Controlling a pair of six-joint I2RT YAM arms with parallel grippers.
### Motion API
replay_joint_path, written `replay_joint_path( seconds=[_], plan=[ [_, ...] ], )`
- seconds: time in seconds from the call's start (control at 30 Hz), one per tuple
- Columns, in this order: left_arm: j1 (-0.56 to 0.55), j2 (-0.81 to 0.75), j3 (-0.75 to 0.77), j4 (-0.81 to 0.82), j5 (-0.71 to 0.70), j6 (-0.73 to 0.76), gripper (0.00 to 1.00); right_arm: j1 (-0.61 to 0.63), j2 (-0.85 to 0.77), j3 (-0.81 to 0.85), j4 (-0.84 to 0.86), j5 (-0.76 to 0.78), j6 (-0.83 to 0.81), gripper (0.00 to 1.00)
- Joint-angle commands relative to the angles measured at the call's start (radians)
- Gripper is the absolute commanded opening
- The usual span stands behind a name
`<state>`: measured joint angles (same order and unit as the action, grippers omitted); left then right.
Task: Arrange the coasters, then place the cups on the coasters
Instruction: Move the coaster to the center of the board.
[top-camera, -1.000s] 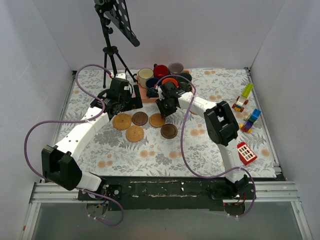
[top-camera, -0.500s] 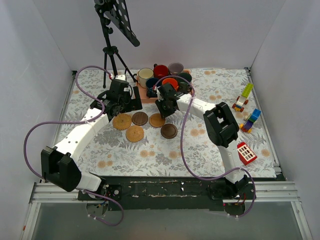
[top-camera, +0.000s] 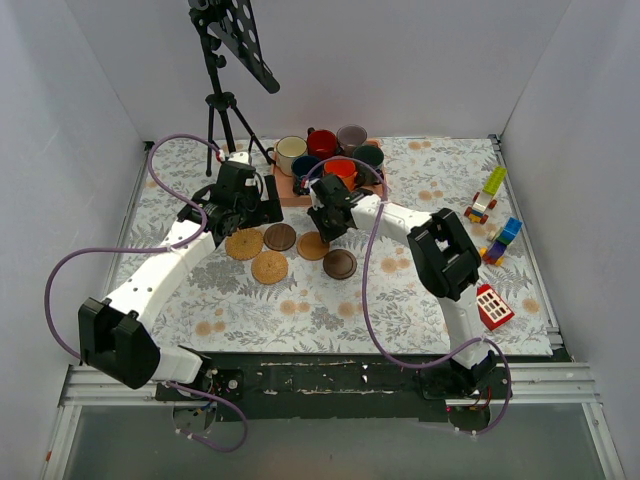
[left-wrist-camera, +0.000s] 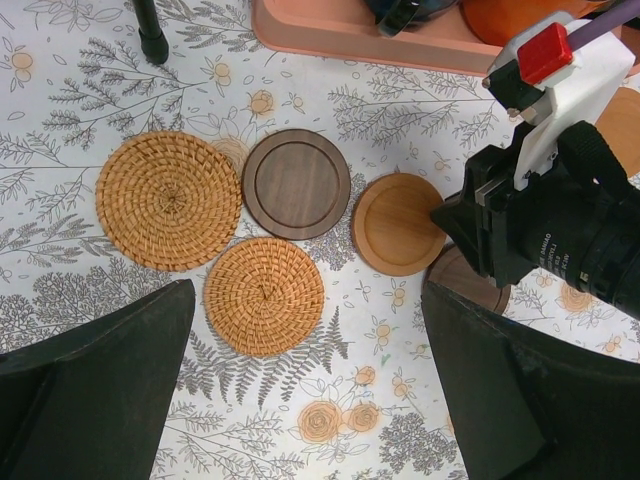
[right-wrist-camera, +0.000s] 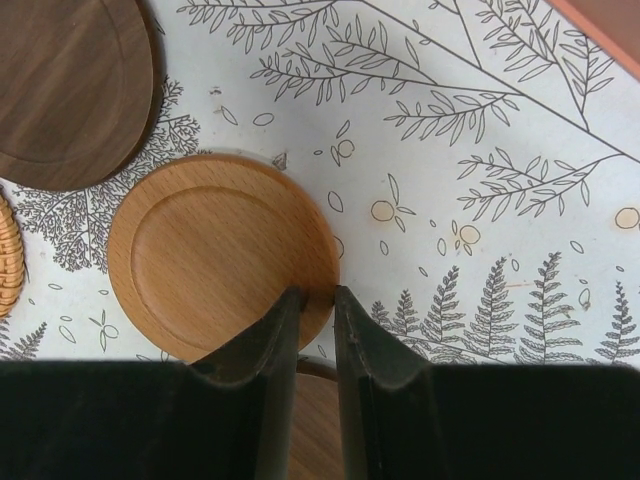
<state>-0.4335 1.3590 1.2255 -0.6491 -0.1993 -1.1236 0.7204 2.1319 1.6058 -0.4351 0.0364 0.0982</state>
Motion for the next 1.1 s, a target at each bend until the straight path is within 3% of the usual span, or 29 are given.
replay_joint_path(
  seconds=[0.0,1.07],
  plan=[
    [0.007,-0.046,-0.009,0.014,-0.005,0.001,0.98,0.024,-0.007,-0.041,-0.099,-0.003,0.003,0.26],
    [0.007,-0.044,-0.011,0.012,-0.003,-0.001,0.98,0.060,-0.020,-0.018,-0.100,-0.062,0.024,0.25]
  ],
)
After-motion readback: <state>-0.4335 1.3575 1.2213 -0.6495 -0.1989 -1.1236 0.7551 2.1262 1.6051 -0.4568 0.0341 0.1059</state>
